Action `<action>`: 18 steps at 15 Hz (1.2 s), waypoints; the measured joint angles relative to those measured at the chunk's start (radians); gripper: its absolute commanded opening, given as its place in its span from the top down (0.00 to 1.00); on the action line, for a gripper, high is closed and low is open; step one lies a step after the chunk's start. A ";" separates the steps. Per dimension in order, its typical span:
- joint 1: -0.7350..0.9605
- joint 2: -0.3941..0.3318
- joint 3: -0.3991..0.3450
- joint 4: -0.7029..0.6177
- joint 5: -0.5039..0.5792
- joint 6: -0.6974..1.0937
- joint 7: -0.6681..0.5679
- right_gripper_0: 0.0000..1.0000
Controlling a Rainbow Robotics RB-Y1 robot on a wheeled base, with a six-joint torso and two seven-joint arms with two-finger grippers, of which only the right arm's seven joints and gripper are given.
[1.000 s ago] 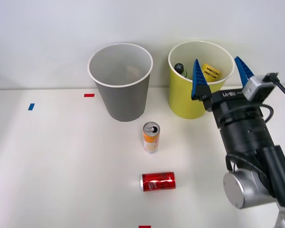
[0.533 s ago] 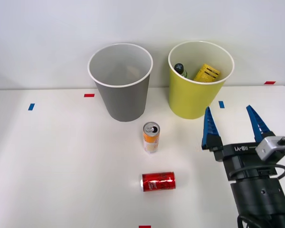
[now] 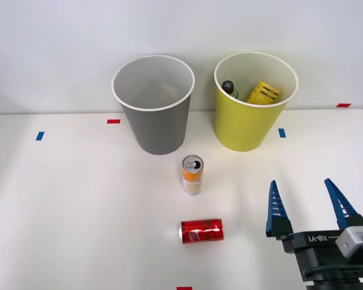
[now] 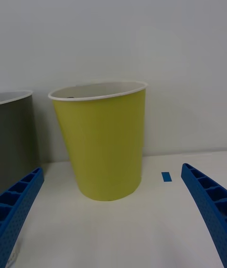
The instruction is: Put cans in the gray bin, plastic bottles in the light green bin
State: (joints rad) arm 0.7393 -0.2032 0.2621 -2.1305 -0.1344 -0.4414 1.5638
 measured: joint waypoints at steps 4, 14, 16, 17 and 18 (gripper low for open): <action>0.043 -0.030 0.013 0.001 0.001 -0.058 -0.001 0.00; 0.046 -0.044 0.014 0.206 0.005 -0.280 0.013 0.00; 0.056 -0.046 0.011 0.239 0.009 -0.280 0.015 0.00; 0.058 -0.047 0.009 0.254 0.011 -0.280 0.016 0.00; 0.058 -0.047 0.009 0.268 0.014 -0.280 0.016 0.00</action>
State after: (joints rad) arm 0.7974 -0.2500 0.2706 -1.8626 -0.1202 -0.7215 1.5798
